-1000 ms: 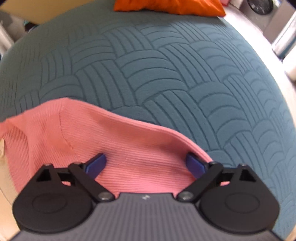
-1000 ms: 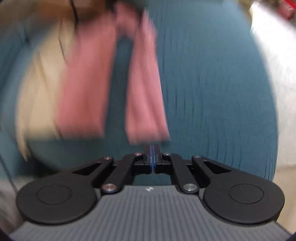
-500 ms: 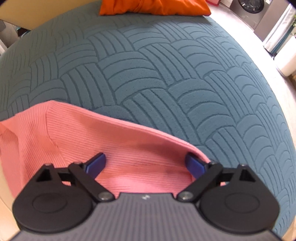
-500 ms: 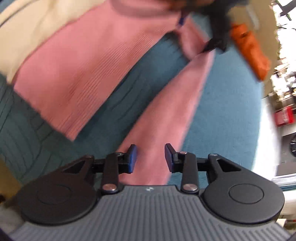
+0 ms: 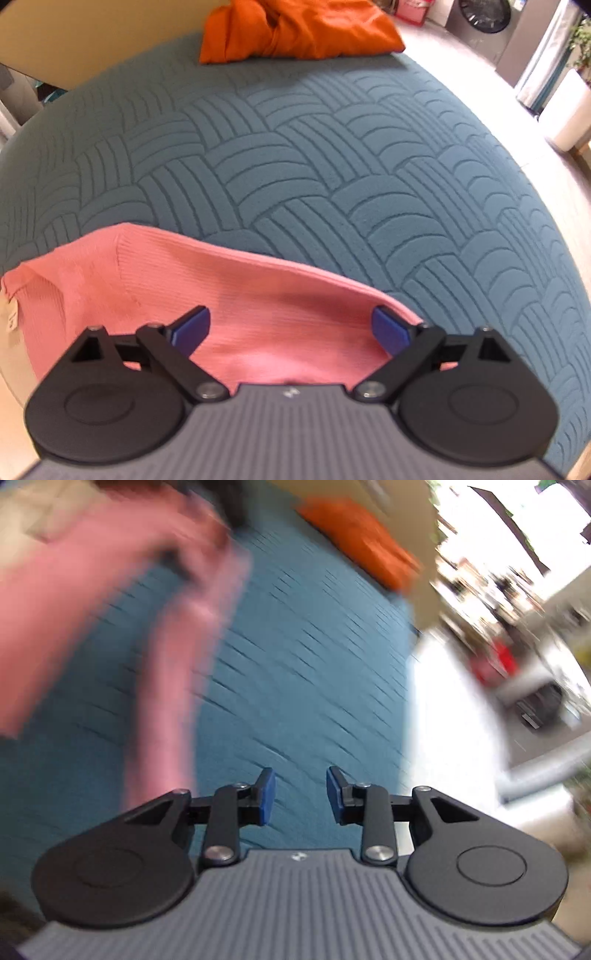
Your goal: Fold clothes
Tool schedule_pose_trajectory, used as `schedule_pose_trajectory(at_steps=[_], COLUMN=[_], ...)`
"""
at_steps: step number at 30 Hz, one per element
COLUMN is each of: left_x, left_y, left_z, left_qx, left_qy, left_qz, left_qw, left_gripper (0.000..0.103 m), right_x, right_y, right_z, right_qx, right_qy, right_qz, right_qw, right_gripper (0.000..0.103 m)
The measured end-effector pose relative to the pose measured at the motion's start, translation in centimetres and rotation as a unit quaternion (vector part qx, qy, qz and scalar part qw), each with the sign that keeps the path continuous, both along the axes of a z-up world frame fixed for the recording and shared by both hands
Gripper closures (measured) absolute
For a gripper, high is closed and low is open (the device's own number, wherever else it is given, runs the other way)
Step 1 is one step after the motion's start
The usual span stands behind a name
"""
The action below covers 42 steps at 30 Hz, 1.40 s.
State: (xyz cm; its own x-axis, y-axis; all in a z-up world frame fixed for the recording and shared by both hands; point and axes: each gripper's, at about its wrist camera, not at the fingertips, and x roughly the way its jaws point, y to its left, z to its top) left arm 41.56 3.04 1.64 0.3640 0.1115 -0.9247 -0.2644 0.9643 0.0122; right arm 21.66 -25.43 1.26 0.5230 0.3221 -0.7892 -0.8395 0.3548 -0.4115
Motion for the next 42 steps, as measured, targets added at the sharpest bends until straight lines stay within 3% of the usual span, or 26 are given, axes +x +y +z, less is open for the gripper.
schedule_pose_trajectory(at_steps=[3,5,7,8,9,13,15,16,18,19,22,23,25,27,29,30,32,33,35,36,38,41,42], left_x=[-0.9,-1.1,-1.4,-1.7,-2.0,-3.7,-4.7,-5.2,-5.7,-5.9,-6.0,-6.2,-6.4,-6.5,-6.5,-6.5,-6.7,-7.0,-8.0,-8.2,-9.0,-9.2,-9.2], left_y=[-0.2,-0.2,0.0,0.1,0.3,0.8,1.0,1.2,1.7,2.0,2.7,3.2,3.9,4.5,4.9,5.0,5.4,5.6,5.7,5.5,4.9,3.9,3.6], left_z=[-0.4,-1.0,-1.6,-1.6,-1.4,-0.4,-0.1,-0.1,-0.7,-1.3,-2.4,-2.9,-3.3,-3.4,-3.3,-3.1,-3.0,-2.9,-3.0,-3.3,-4.1,-6.1,-7.5], left_qx=[0.002,0.005,0.019,0.023,0.025,0.007,-0.033,-0.073,-0.141,-0.188,-0.248,-0.273,-0.296,-0.311,-0.320,-0.324,-0.339,-0.351,-0.379,-0.387,-0.417,-0.449,-0.472], left_qy=[0.006,0.018,0.035,0.035,0.033,0.016,0.011,0.010,0.006,0.002,-0.009,-0.018,-0.030,-0.037,-0.039,-0.038,-0.038,-0.040,-0.045,-0.046,-0.052,-0.062,-0.068], left_qz=[0.001,-0.004,-0.012,-0.014,-0.015,-0.006,0.012,0.035,0.076,0.103,0.151,0.177,0.212,0.231,0.235,0.233,0.236,0.243,0.265,0.268,0.280,0.290,0.305], left_qw=[1.0000,0.9998,0.9991,0.9990,0.9990,0.9998,0.9993,0.9967,0.9870,0.9768,0.9568,0.9454,0.9307,0.9213,0.9169,0.9162,0.9100,0.9035,0.8855,0.8810,0.8628,0.8426,0.8241], left_gripper=[0.007,0.007,0.007,0.007,0.007,0.007,0.007,0.007,0.007,0.007,0.002,0.001,0.001,0.002,0.013,0.026,0.031,0.030,0.016,0.013,0.011,0.011,0.012], right_x=[-3.1,-2.8,-0.8,0.2,1.2,4.7,5.8,6.3,7.3,7.9,9.5,9.8,10.4,10.7,8.9,8.8,8.4,8.3,8.1,8.1,8.3,8.4,8.5], right_y=[2.3,3.6,3.7,3.4,2.9,0.0,-1.3,-1.9,-2.8,-3.2,-3.5,-3.7,-3.7,-3.9,-5.1,-5.2,-5.4,-5.5,-5.5,-5.5,-5.4,-5.5,-5.5], right_z=[-1.8,-4.4,-5.4,-4.8,-4.1,-0.5,1.9,3.6,6.2,7.7,10.8,11.2,10.9,9.9,9.7,9.7,9.7,9.7,9.7,9.6,9.5,9.6,9.7], right_qx=[-0.028,-0.075,-0.067,-0.049,-0.039,0.015,0.049,0.072,0.107,0.125,0.168,0.178,0.183,0.172,0.170,0.170,0.170,0.171,0.173,0.174,0.178,0.184,0.185], right_qy=[-0.001,0.007,0.053,0.077,0.096,0.114,0.122,0.128,0.140,0.147,0.164,0.169,0.172,0.170,0.177,0.179,0.182,0.184,0.187,0.188,0.190,0.188,0.190], right_qz=[0.063,0.051,0.007,-0.013,-0.031,-0.083,-0.101,-0.111,-0.127,-0.137,-0.160,-0.167,-0.177,-0.182,-0.189,-0.190,-0.191,-0.192,-0.193,-0.193,-0.194,-0.196,-0.196], right_qw=[0.998,0.996,0.996,0.996,0.994,0.990,0.986,0.983,0.976,0.972,0.959,0.955,0.952,0.953,0.951,0.950,0.949,0.949,0.948,0.947,0.946,0.945,0.944], right_gripper=[0.052,0.052,0.058,0.067,0.089,0.089,0.089,0.089,0.089,0.089,0.089,0.089,0.089,0.089,0.089,0.089,0.089,0.089,0.089,0.089,0.089,0.089,0.089])
